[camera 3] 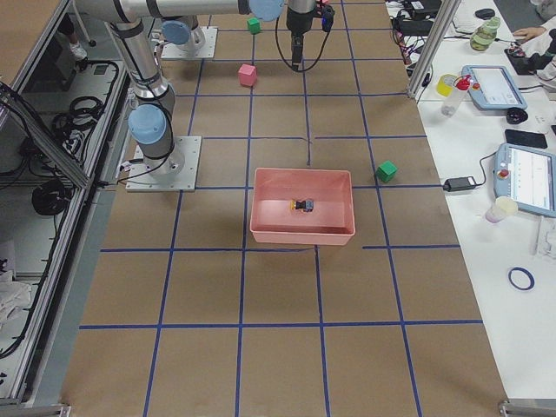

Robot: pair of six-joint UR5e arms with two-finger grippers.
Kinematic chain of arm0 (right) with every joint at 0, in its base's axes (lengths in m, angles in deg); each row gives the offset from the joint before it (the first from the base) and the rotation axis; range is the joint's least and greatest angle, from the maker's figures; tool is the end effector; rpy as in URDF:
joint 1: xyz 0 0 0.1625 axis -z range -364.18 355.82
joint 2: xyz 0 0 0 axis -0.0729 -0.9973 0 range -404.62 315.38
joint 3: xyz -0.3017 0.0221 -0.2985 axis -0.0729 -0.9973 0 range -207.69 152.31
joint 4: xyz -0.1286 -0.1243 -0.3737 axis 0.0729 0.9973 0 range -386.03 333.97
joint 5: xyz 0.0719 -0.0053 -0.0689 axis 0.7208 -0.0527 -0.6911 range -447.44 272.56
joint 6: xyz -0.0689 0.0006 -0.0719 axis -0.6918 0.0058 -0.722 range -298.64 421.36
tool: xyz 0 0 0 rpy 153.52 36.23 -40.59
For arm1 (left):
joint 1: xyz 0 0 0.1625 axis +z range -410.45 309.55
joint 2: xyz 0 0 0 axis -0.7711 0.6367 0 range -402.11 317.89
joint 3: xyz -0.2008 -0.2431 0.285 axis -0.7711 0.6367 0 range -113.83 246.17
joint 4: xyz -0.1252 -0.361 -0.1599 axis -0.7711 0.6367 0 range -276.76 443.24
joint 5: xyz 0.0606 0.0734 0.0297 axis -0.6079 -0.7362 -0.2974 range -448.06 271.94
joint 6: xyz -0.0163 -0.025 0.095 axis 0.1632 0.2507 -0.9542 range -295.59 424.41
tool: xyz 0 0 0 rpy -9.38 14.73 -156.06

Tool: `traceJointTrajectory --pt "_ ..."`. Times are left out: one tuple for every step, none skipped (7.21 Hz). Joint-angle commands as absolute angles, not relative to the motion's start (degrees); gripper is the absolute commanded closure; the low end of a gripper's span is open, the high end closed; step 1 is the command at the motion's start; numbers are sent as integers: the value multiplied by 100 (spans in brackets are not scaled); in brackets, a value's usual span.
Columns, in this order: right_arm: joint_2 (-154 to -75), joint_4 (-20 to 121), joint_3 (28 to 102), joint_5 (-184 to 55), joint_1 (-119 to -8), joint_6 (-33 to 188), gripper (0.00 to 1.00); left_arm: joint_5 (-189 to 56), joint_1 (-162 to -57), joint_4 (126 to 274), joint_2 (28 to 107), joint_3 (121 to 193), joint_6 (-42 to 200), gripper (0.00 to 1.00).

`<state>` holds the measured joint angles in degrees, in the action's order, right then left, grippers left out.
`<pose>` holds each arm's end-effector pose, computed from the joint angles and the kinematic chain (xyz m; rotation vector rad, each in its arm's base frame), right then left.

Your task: Align button upright

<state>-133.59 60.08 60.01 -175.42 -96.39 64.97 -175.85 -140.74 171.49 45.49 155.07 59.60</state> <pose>0.1558 -0.4892 0.4921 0.0391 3.1077 0.0740 -0.1395 -0.4813 0.5212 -0.1407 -3.1001 0.1445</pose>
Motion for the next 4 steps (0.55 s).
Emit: traceJointTrajectory --pt "-13339 6036 6011 -17533 -9638 6488 0 -17621 -14054 17148 4535 15494 5949 0" --pt "-13348 6063 6011 -17559 -9620 6488 0 -17578 -13976 17148 4535 15476 5957 0" --pt "-13357 6072 6003 -17559 -9612 6470 0 -17595 -13966 17148 4535 15459 5975 0" --pt "-13348 6150 6003 -17559 -9559 6383 0 -17656 -13975 17148 4526 15424 5966 0"
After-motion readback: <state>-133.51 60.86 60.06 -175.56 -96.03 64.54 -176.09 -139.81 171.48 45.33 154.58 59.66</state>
